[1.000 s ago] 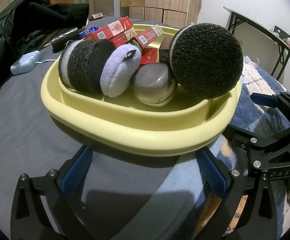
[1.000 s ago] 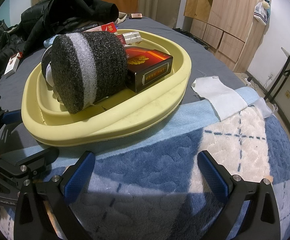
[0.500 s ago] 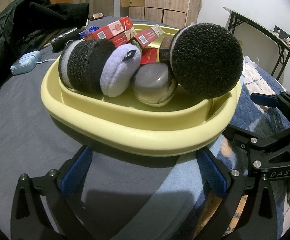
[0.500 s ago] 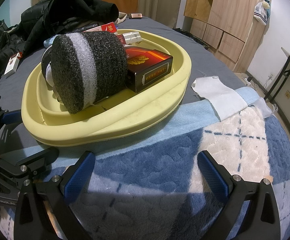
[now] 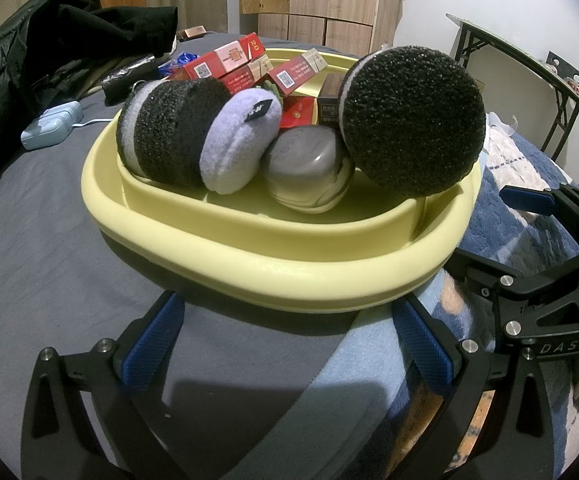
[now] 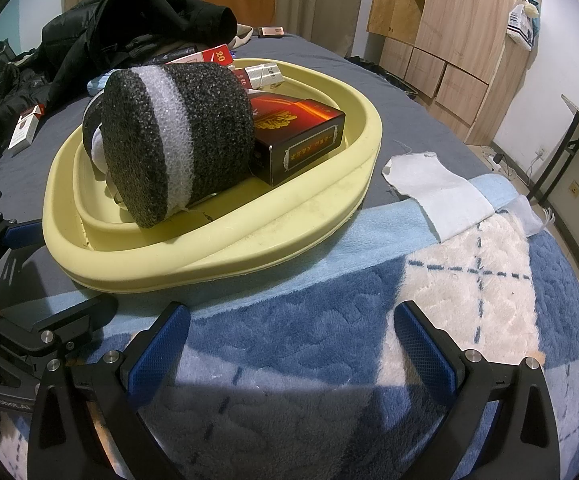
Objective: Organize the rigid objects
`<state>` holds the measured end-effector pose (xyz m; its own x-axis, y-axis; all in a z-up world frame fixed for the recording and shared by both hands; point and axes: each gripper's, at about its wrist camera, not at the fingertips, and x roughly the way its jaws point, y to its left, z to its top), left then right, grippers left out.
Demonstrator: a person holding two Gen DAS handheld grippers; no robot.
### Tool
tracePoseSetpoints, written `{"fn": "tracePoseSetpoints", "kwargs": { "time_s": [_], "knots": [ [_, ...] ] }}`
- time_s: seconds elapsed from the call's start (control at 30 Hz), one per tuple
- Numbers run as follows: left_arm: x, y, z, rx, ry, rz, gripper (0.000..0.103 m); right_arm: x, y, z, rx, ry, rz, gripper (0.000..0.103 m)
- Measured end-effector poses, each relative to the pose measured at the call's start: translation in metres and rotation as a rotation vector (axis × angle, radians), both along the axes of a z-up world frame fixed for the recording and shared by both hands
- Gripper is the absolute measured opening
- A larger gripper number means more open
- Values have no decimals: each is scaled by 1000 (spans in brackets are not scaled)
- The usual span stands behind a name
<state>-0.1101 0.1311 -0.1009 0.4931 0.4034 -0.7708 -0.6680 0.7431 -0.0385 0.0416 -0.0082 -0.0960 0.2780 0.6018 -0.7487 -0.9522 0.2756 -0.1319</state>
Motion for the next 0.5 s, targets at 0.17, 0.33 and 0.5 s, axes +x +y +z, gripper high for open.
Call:
{"fn": "tracePoseSetpoints", "kwargs": {
  "time_s": [0.17, 0.33, 0.5],
  "knots": [
    [0, 1, 0, 0, 0, 0, 103, 1, 0, 0, 0, 0, 0, 103],
    [0, 0, 0, 0, 0, 0, 103, 1, 0, 0, 0, 0, 0, 103],
    [0, 0, 0, 0, 0, 0, 103, 1, 0, 0, 0, 0, 0, 103]
  ]
}}
